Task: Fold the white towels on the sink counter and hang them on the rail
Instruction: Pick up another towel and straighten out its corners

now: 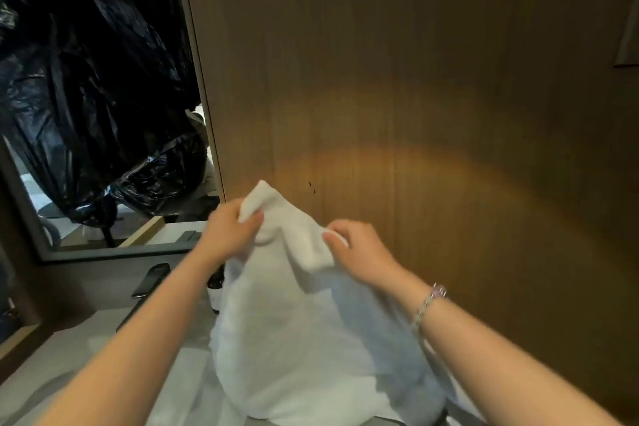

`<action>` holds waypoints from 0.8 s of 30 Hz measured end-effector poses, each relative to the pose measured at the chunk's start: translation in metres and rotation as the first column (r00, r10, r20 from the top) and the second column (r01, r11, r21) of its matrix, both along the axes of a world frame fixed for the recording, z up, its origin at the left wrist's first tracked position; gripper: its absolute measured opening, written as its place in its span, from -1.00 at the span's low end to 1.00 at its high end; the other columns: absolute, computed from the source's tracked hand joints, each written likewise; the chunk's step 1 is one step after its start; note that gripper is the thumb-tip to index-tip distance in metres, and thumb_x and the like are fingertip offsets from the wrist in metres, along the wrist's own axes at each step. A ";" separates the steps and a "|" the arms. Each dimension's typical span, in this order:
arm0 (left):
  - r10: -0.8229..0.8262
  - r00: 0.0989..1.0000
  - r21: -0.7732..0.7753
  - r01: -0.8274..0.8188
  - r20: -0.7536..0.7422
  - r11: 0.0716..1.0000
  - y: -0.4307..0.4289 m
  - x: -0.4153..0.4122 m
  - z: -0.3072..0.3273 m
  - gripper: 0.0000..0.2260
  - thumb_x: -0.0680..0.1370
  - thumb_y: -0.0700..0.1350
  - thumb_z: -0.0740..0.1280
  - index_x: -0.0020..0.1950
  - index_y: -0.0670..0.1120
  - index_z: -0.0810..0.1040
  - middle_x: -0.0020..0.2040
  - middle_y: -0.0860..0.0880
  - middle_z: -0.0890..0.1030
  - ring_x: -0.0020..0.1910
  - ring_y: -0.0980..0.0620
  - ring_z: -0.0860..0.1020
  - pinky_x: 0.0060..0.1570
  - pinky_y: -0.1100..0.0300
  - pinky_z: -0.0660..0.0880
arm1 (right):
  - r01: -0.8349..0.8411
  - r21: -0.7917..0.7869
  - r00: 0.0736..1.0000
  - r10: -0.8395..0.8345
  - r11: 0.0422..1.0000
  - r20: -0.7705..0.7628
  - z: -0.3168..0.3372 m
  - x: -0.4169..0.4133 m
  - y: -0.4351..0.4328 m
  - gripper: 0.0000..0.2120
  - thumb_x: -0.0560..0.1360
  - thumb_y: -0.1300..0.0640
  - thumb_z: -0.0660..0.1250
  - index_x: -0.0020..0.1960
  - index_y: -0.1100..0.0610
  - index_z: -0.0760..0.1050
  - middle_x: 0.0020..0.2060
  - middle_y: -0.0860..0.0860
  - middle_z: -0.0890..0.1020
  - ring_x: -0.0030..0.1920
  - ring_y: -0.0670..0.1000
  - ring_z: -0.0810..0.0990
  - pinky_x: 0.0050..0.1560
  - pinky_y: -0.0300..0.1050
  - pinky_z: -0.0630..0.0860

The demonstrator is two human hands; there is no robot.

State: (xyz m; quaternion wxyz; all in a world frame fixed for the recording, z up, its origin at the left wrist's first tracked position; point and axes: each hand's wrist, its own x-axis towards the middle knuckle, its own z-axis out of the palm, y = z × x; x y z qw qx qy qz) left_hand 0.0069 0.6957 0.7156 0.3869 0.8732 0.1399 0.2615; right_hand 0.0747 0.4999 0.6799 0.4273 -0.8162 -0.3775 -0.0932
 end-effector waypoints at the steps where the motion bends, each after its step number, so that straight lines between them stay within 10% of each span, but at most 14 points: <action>1: -0.033 0.999 -0.041 0.033 0.003 0.999 -0.007 -0.003 -0.014 -0.93 0.58 -0.13 0.26 -0.10 0.01 0.46 -0.21 0.05 0.54 -0.20 0.03 0.54 -0.20 0.15 0.48 | 0.004 0.023 0.999 -0.003 1.000 -0.042 -0.019 -0.006 0.006 -0.79 0.58 0.16 0.20 -0.13 0.18 0.55 -0.26 0.01 0.57 -0.25 -0.04 0.46 -0.26 -0.17 0.32; 11: -0.129 0.991 -0.440 0.125 0.020 0.889 -0.043 -0.022 -0.101 -0.80 0.62 -0.02 0.16 0.11 0.05 0.57 -0.08 0.11 0.58 -0.14 0.20 0.52 -0.26 0.44 0.43 | 0.066 0.081 0.957 -0.040 0.995 -0.287 -0.122 -0.030 0.003 -0.73 0.58 0.10 0.21 -0.29 -0.07 0.42 -0.36 -0.14 0.52 -0.29 -0.14 0.47 -0.17 -0.12 0.40; 17: 0.048 0.973 -0.874 0.180 0.225 0.451 -0.022 -0.011 -0.120 -0.70 0.65 0.01 0.05 -0.18 -0.09 0.40 -0.13 -0.05 0.66 -0.02 -0.03 0.58 0.14 -0.02 0.44 | 0.010 -0.085 0.920 -0.043 0.996 -0.389 -0.130 -0.023 -0.019 -0.77 0.39 -0.10 0.46 -0.26 -0.06 0.43 -0.38 -0.16 0.48 -0.35 -0.18 0.41 -0.35 -0.33 0.29; 24: 0.235 0.949 -0.951 0.143 0.210 0.273 0.011 -0.012 -0.144 -0.70 0.66 0.01 0.07 -0.24 -0.06 0.33 -0.56 0.05 0.40 -0.55 0.10 0.42 -0.40 0.30 0.46 | -0.051 -0.260 0.860 -0.089 0.964 -0.502 -0.138 -0.012 -0.038 -0.51 0.32 -0.15 0.49 -0.48 0.04 0.25 -0.54 -0.08 0.25 -0.53 -0.14 0.20 -0.47 -0.26 0.14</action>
